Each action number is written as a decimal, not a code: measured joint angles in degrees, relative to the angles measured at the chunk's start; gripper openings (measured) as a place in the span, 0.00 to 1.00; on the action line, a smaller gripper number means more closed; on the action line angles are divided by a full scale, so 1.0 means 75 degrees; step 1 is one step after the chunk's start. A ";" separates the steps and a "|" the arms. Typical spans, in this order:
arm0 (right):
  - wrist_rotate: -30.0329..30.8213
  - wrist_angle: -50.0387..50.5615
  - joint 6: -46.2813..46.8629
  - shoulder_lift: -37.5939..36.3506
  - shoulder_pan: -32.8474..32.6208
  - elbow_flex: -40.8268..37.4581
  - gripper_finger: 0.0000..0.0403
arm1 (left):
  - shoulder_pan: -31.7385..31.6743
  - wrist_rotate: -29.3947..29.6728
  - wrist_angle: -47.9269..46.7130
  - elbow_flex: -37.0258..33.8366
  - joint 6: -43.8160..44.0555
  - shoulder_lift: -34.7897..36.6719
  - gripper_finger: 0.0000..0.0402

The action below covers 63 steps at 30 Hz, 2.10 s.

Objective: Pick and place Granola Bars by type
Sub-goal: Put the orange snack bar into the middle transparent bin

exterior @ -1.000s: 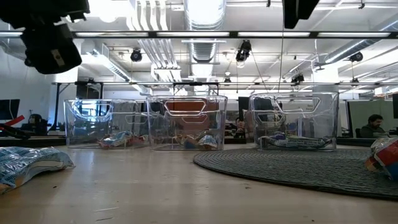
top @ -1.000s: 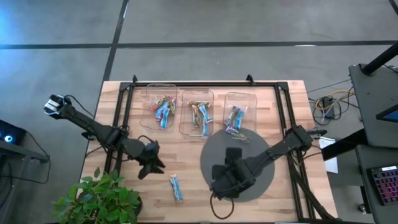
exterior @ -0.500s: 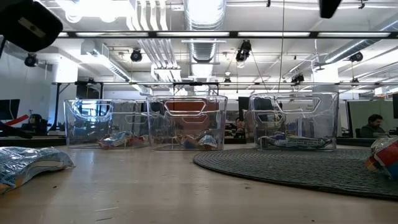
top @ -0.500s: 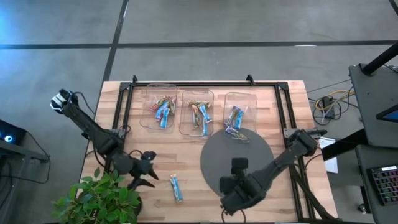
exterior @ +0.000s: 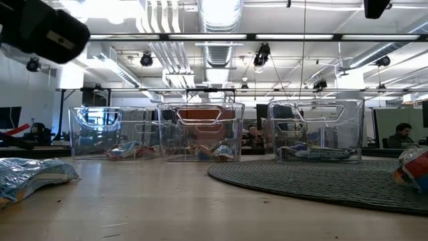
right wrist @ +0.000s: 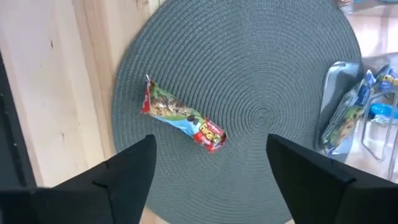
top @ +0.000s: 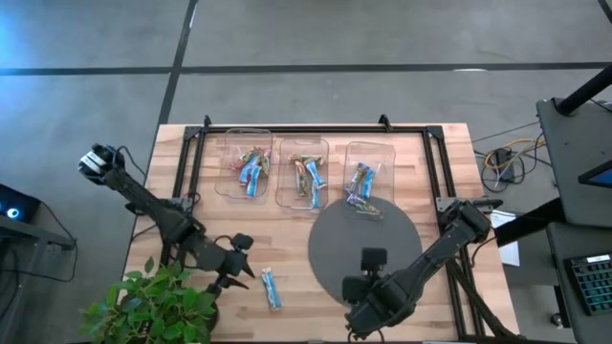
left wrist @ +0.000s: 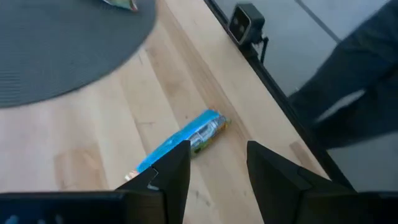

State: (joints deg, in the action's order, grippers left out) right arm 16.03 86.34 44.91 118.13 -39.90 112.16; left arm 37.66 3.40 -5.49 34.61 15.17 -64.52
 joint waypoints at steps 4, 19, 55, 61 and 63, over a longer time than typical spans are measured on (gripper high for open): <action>-0.0075 -0.0025 0.0342 0.0000 -0.0029 0.0018 0.77 | -0.0537 -0.0928 0.0235 0.0022 -0.0892 -0.0202 0.35; -0.0385 -0.0031 0.0532 0.0000 -0.0061 0.0030 0.81 | -0.1378 -0.2258 0.0258 0.0821 -0.4341 -0.2610 0.35; -0.0278 -0.0096 0.1303 0.0003 -0.0058 0.0015 0.88 | -0.1306 -0.1119 -0.0994 0.1726 -0.4608 -0.3383 0.35; -0.0111 -0.0125 0.1663 0.0003 -0.0058 0.0009 0.88 | -0.1263 -0.1085 -0.0901 0.1726 -0.4203 -0.3383 0.35; -0.0111 -0.0136 0.1788 0.0003 -0.0058 0.0009 0.88 | -0.1263 -0.1126 -0.0854 0.1710 -0.4087 -0.3383 0.35</action>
State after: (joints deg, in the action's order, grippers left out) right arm 15.20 85.32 58.32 118.15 -40.34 112.22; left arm 28.18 -5.05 -11.90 47.44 -15.48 -89.89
